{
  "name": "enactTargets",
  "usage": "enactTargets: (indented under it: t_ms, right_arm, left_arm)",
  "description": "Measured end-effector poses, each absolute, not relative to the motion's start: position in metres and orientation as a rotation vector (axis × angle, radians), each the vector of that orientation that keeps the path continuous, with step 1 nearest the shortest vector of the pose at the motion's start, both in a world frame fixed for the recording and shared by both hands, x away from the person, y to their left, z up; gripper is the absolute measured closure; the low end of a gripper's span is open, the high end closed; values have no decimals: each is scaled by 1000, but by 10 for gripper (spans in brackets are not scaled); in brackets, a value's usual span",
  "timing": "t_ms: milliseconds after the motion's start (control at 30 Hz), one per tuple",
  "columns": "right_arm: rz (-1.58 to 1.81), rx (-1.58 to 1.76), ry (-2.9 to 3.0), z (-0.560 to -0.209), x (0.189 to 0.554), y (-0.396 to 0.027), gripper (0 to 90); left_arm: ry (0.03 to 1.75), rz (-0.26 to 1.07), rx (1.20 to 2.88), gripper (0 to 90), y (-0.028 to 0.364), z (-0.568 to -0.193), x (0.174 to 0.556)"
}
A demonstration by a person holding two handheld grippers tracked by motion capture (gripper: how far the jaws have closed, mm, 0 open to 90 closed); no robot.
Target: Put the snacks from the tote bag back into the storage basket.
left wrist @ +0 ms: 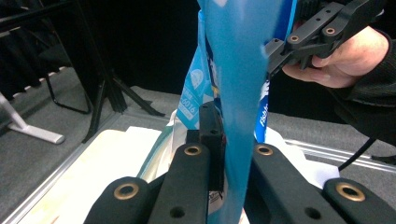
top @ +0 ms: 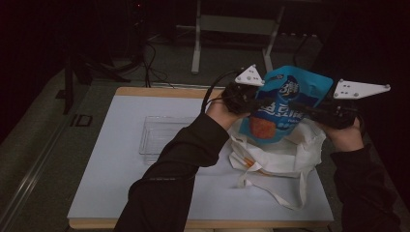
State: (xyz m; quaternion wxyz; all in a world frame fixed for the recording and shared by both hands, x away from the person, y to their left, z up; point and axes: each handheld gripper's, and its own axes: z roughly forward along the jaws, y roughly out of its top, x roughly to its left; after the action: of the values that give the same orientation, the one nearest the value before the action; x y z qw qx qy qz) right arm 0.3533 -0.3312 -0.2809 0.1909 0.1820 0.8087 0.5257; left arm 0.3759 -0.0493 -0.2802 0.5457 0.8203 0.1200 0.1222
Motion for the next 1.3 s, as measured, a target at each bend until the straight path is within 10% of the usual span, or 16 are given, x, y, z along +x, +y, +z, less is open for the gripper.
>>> enactTargets:
  t_ms: [1300]
  right_arm:
    - [1518, 269, 2396, -268, 365, -203, 879]
  left_arm:
    - [408, 380, 1948, 900, 79, -270, 342]
